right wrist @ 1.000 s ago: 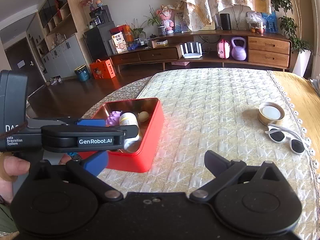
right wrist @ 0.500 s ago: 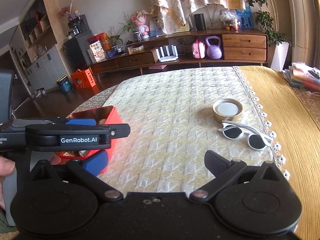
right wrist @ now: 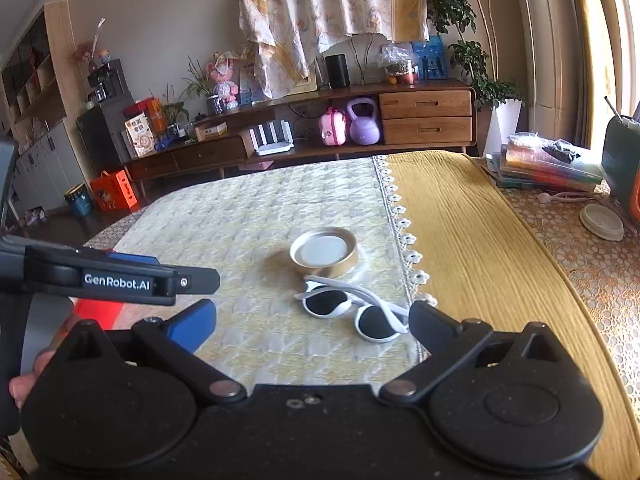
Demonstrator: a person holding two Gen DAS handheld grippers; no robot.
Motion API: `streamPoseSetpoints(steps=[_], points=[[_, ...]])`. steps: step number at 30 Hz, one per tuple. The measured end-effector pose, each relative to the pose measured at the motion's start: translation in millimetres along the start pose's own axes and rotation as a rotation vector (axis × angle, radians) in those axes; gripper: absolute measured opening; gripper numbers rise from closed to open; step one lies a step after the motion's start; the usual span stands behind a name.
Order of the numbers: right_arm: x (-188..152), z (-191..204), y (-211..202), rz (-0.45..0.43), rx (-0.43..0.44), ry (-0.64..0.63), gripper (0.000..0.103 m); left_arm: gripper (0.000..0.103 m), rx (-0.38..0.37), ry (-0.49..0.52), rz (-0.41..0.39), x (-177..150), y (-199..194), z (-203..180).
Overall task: Organize rigid objects
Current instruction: 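Grasp round gold-rimmed lid with left tool while right tool grasps white sunglasses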
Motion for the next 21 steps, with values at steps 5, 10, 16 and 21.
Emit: streamPoseSetpoints(steps=[5,10,16,21], points=[[-1.0,-6.5,21.9,0.032,-0.058,-0.152,0.102,0.082,-0.009,-0.025,0.024,10.9,29.9,-5.2],[-3.3,-13.3,43.5,0.064,-0.022,-0.179,0.095,0.082,-0.014,-0.048,0.043,22.5,60.2,-13.1],[-3.6,-14.0,65.1,0.084,0.017,-0.242,0.084,0.082,0.024,0.01,0.072,31.1,96.8,-23.6],[-5.3,-13.3,78.4,0.096,0.029,-0.271,0.077,0.082,0.041,-0.001,0.082,34.4,121.4,-21.0]])
Point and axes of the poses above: each gripper's, at about its wrist camera, not at the fingertips, and y roughly the way its jaws point, z to its left, x to its top, the point moved 7 cm from there along y, roughly the way its jaws point, and after that the axes turned 11 degrees about -x, right-handed, at the moved point
